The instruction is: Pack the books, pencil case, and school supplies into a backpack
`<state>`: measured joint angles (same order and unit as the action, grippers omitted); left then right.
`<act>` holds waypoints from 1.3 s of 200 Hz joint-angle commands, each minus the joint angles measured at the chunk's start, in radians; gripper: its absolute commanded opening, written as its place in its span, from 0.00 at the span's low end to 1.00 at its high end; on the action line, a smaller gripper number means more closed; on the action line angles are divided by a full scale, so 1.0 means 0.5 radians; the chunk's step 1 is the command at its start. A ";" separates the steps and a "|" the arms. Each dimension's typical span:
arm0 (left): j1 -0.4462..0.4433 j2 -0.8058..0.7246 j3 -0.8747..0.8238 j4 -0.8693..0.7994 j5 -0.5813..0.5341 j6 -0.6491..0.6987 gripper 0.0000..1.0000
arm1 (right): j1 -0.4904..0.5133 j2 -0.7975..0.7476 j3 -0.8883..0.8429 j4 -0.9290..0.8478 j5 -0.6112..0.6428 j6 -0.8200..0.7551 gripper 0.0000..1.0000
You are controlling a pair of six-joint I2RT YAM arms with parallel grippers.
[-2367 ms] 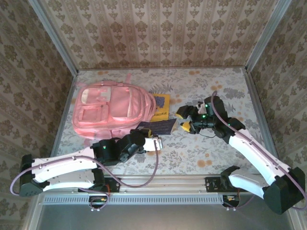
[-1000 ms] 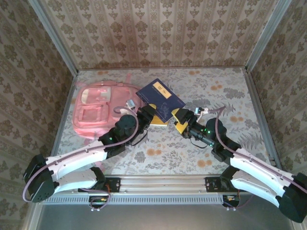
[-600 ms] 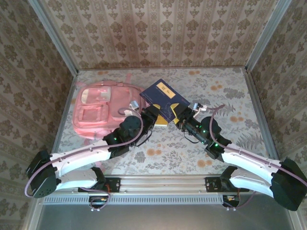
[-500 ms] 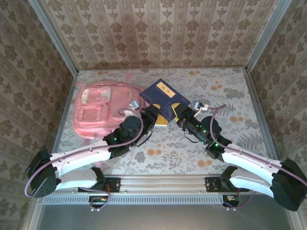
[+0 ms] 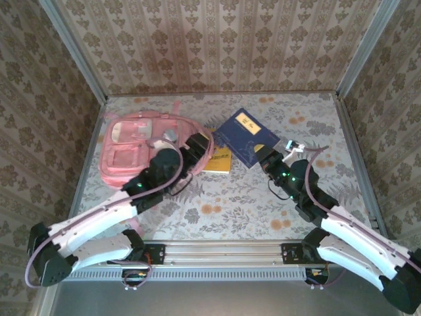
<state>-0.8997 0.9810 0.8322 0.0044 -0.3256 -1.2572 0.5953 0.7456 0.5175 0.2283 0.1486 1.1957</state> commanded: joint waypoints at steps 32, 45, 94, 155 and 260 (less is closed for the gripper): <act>0.634 0.292 0.392 -1.015 0.683 1.077 0.75 | -0.220 -0.211 0.279 -0.993 -0.158 -0.778 0.00; 0.753 0.427 0.493 -1.098 0.797 1.274 0.74 | -0.224 -0.221 0.316 -1.065 -0.216 -0.878 0.00; 1.138 0.890 0.832 -1.230 1.176 1.591 0.65 | -0.230 -0.244 0.371 -1.222 -0.334 -0.980 0.00; 1.185 1.281 1.058 -1.229 1.429 1.683 0.51 | -0.242 -0.284 0.287 -1.240 -0.314 -0.970 0.00; 1.191 1.436 1.120 -1.233 1.339 1.716 0.48 | -0.270 -0.296 0.208 -1.175 -0.346 -0.911 0.00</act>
<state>-0.3069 1.6592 1.3514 -0.6048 0.3374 -0.4213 0.4664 0.6079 0.6380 -0.4007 -0.0090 0.7326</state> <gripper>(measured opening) 0.490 0.127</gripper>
